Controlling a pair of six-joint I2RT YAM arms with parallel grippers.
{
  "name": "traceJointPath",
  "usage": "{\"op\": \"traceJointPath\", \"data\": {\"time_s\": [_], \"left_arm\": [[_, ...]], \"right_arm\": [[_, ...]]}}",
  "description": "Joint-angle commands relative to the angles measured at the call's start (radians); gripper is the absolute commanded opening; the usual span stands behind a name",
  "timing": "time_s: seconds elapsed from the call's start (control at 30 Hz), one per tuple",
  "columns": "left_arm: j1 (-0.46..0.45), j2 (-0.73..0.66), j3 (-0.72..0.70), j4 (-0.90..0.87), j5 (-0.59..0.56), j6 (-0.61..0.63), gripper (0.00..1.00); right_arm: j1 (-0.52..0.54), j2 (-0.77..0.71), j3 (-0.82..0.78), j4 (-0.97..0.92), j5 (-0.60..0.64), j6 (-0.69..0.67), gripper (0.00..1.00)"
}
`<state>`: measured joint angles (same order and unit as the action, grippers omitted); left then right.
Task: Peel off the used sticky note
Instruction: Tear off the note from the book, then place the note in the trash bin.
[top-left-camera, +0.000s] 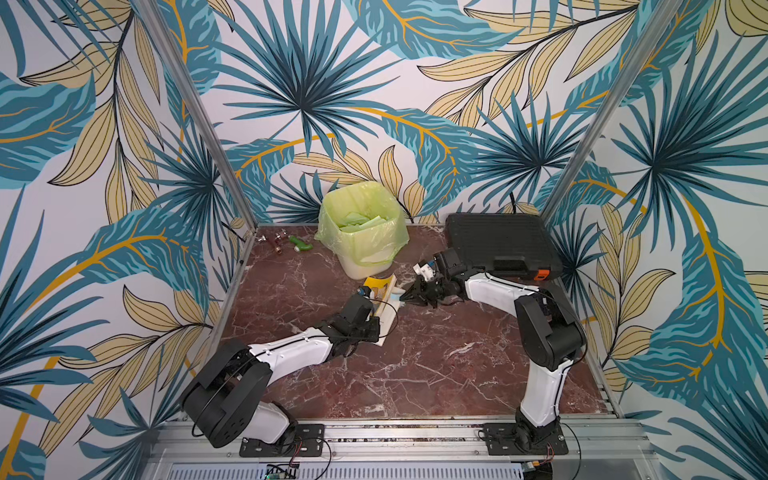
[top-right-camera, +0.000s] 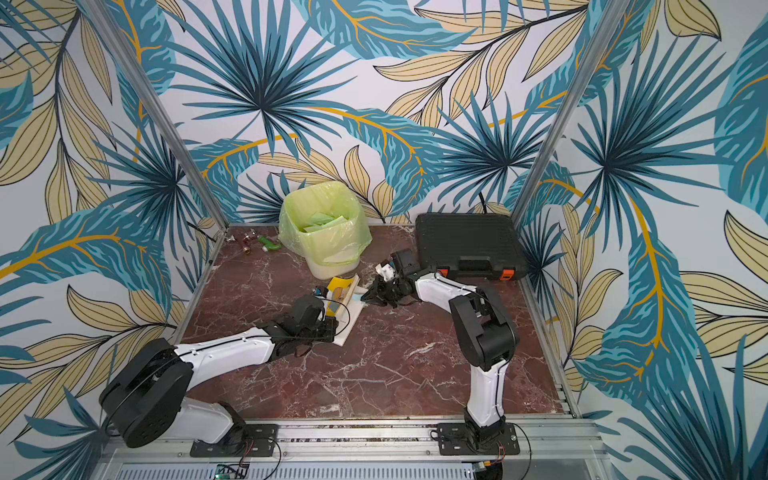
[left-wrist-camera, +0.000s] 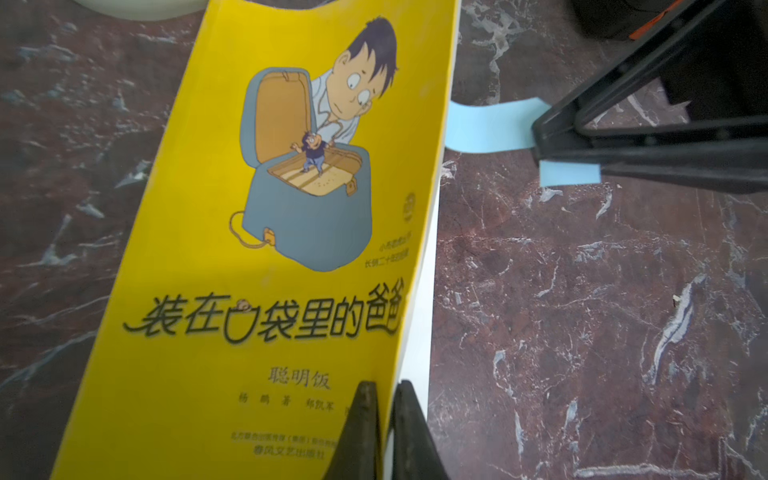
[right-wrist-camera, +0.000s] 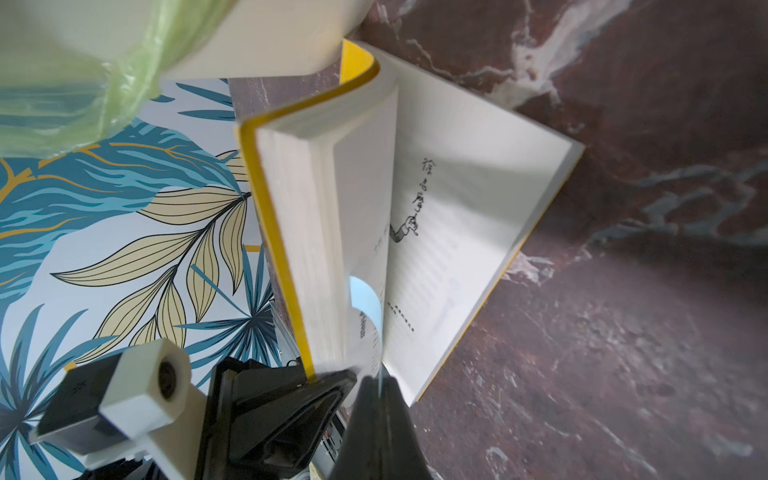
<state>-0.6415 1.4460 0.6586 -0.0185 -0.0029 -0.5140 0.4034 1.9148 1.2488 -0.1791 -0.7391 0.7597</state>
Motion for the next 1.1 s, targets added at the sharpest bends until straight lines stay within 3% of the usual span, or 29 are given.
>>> {"op": "traceJointPath", "data": {"time_s": [0.0,0.13,0.43,0.87,0.97,1.07], "left_arm": [[0.011,0.026,-0.016,0.037,0.012,-0.021,0.0],[0.011,0.031,-0.024,0.054,0.021,-0.028,0.0],[0.011,0.038,-0.04,0.075,0.03,-0.035,0.0],[0.01,0.015,-0.051,0.072,0.03,-0.038,0.0],[0.011,0.002,-0.056,0.066,0.025,-0.037,0.0],[0.011,-0.007,-0.063,0.066,0.02,-0.037,0.0]], "right_arm": [[-0.009,-0.063,-0.02,-0.004,0.042,-0.035,0.0],[-0.025,-0.128,0.015,-0.003,0.097,-0.054,0.0],[-0.02,-0.167,0.275,0.042,0.18,-0.122,0.0],[-0.004,0.319,1.061,-0.193,0.185,-0.144,0.0],[-0.001,0.394,1.18,-0.215,0.179,-0.142,0.01],[-0.001,0.404,1.203,-0.214,0.195,-0.136,0.07]]}}
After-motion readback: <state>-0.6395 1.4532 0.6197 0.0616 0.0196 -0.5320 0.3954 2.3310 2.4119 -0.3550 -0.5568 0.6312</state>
